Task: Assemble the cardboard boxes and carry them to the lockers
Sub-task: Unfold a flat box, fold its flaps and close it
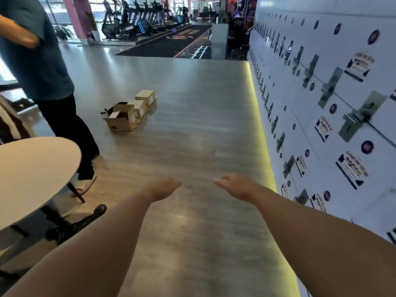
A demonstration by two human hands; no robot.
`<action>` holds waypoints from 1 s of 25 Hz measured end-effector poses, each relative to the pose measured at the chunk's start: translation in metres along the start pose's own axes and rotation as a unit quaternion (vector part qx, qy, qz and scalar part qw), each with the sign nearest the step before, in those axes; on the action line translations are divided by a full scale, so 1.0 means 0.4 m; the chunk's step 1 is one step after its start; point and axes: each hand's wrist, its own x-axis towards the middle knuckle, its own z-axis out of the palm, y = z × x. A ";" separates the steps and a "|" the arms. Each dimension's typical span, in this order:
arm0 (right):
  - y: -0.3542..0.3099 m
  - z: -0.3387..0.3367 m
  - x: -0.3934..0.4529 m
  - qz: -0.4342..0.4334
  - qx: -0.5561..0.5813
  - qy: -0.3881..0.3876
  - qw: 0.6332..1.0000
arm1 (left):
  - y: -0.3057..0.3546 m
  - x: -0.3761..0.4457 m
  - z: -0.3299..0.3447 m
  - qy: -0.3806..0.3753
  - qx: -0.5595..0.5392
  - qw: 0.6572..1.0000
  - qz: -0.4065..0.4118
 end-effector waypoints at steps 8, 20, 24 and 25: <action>0.060 -0.198 0.613 0.017 0.035 0.015 0.999 | 0.008 0.609 -0.245 0.005 -0.032 0.998 -0.053; -0.001 -0.586 1.587 -0.022 -0.007 -0.018 1.000 | 0.003 1.442 -0.701 0.023 -0.063 0.992 -0.105; -0.067 -0.679 1.961 -0.025 -0.005 -0.007 1.000 | -0.079 1.777 -0.870 0.028 -0.086 0.991 -0.101; -0.086 -0.703 2.032 -0.026 -0.004 -0.010 1.000 | -0.092 1.841 -0.910 0.026 -0.090 0.991 -0.099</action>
